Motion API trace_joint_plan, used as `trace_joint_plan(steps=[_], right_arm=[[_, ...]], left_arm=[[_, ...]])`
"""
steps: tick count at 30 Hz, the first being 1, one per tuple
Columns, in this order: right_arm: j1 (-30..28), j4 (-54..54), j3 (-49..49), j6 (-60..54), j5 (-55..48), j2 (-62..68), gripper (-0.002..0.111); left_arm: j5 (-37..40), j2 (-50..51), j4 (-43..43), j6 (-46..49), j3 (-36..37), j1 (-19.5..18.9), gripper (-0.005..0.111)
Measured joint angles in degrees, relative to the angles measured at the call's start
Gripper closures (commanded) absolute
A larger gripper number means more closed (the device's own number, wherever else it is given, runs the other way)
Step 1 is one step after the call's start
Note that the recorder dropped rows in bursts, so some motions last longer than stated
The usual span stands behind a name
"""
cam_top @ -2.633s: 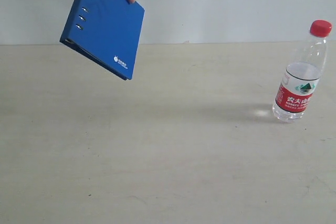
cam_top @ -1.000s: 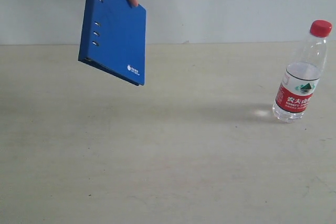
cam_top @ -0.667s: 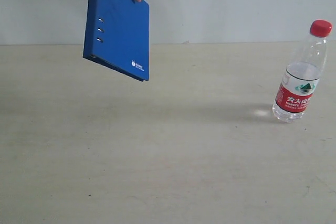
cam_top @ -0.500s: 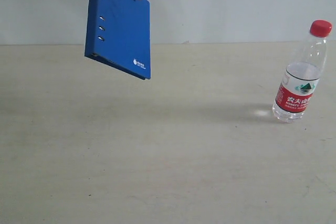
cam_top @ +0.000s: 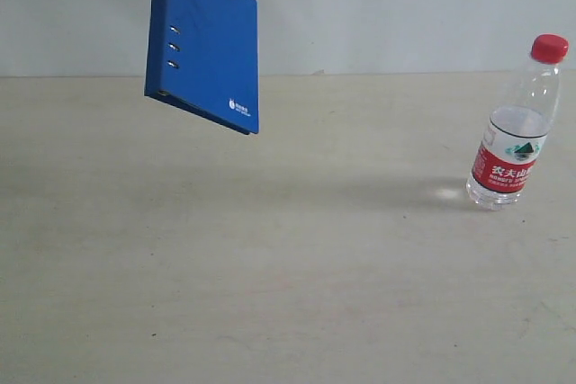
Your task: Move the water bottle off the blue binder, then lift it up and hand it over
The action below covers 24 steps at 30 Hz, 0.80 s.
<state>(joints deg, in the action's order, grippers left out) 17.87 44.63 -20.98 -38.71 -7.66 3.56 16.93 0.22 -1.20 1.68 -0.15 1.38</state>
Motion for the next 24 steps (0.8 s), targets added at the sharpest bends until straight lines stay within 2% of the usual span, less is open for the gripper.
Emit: trace_joint_plan(steps=[4, 7, 10, 13, 15, 19, 24], right_arm=[[-5.5, -4.4, 5.5, 5.9, 12.7, -3.2, 0.109], [-9.6, -16.2, 10.0, 13.7, 19.4, -3.2, 0.109], [-14.3, -25.5, 14.4, 20.9, 22.8, -3.3, 0.109], [-18.8, -28.7, 18.6, 25.1, 23.9, -3.3, 0.109], [-21.4, -29.2, 20.2, 26.7, 22.9, -3.3, 0.109], [-25.8, -30.0, 20.6, 25.1, 13.6, -3.3, 0.109], [-26.6, -33.2, 20.7, 23.7, 2.3, -3.3, 0.109]], left_arm=[[0.0, 0.0, 0.0, 0.0, 0.0, 0.0, 0.102], [0.0, 0.0, 0.0, 0.0, 0.0, 0.0, 0.102], [0.0, 0.0, 0.0, 0.0, 0.0, 0.0, 0.102], [0.0, 0.0, 0.0, 0.0, 0.0, 0.0, 0.102], [0.0, 0.0, 0.0, 0.0, 0.0, 0.0, 0.102], [0.0, 0.0, 0.0, 0.0, 0.0, 0.0, 0.102], [0.0, 0.0, 0.0, 0.0, 0.0, 0.0, 0.102]])
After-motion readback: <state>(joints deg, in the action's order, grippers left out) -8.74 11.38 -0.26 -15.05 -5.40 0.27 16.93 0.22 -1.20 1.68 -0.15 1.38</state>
